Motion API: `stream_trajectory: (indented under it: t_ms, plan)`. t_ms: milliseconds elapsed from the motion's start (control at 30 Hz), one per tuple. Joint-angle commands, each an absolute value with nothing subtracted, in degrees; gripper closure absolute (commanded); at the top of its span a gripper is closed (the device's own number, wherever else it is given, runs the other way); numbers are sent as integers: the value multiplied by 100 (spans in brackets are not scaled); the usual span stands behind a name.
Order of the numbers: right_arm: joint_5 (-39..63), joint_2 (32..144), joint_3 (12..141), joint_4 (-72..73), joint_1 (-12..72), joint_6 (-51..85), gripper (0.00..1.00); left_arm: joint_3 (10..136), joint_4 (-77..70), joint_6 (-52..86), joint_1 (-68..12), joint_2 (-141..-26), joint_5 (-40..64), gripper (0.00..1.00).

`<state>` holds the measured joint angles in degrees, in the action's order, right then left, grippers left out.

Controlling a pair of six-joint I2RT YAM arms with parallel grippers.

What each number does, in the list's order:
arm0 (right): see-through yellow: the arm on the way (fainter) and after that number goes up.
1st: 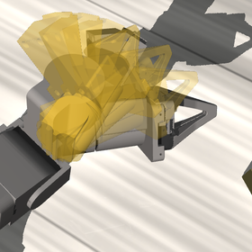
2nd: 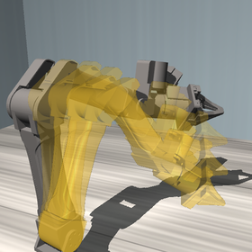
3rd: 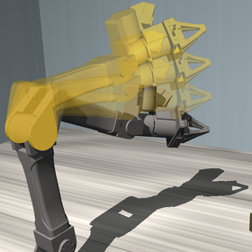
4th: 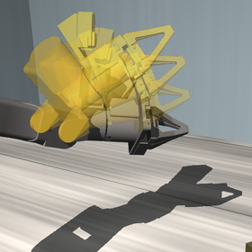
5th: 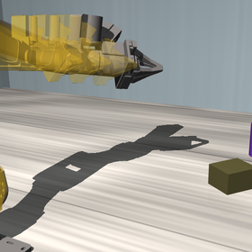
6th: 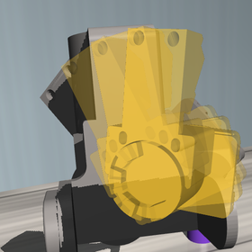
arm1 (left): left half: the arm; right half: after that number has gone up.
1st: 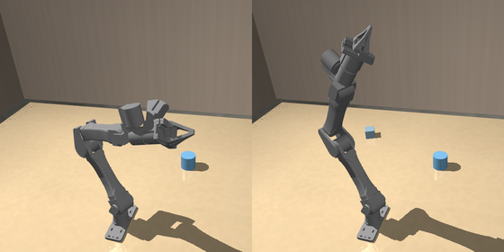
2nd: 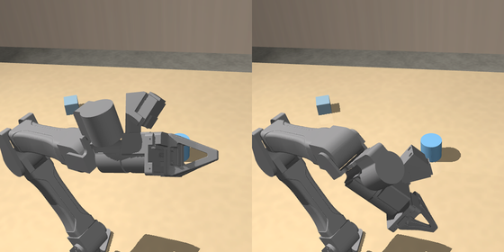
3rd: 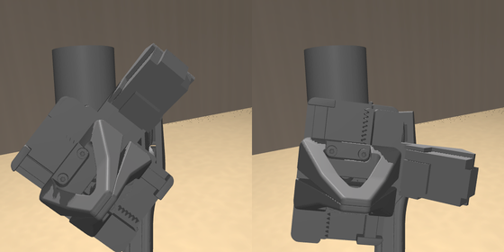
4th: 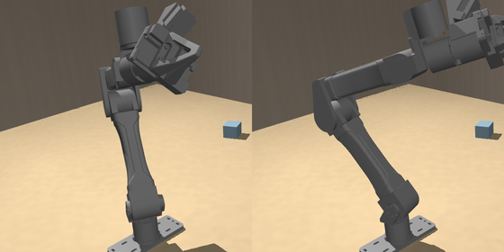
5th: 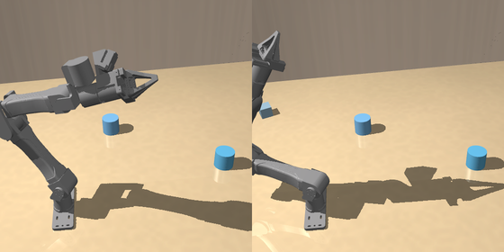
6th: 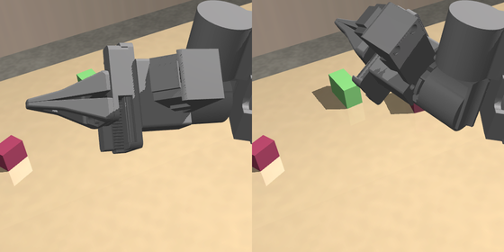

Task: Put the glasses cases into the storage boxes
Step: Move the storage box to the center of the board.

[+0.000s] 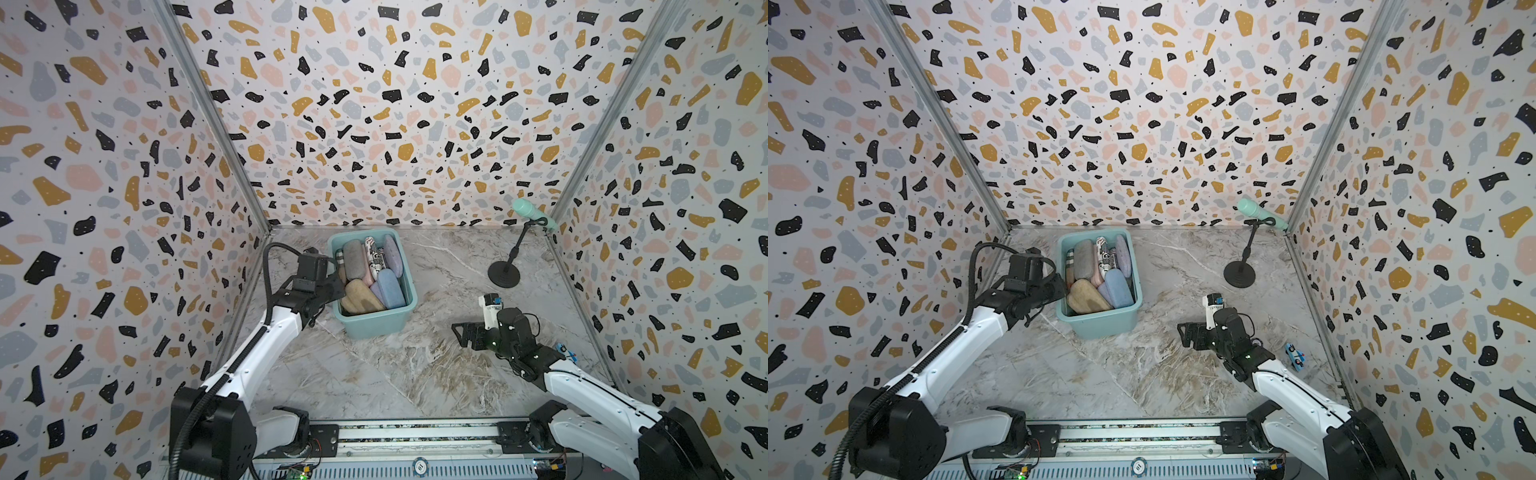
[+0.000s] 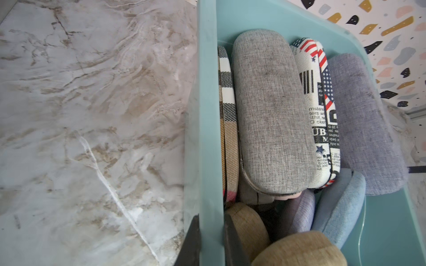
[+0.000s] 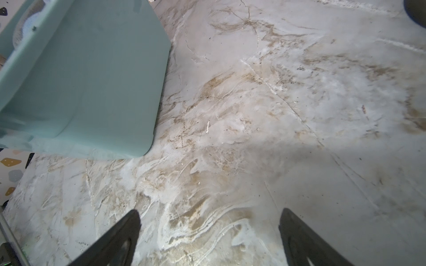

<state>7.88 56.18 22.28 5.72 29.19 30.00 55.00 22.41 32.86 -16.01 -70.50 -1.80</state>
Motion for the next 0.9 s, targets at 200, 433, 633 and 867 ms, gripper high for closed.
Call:
stream_trajectory:
  t_ms: [200, 433, 633, 867]
  plan:
    - [578, 5218, 2636, 124, 2896, 2892, 5, 5103, 396, 4311, -3091, -6595, -255, 100]
    - [355, 5034, 2733, -119, 2892, 2892, 5, 5221, 229, 4476, -3981, -6949, -676, 100]
    - [123, 4879, 2827, -340, 2873, 2840, 5, 5220, 70, 4585, -4288, -7139, -793, 100]
    - [218, 4941, 2934, -446, 2846, 2742, 5, 4887, 106, 4853, -4452, -6581, -1635, 100]
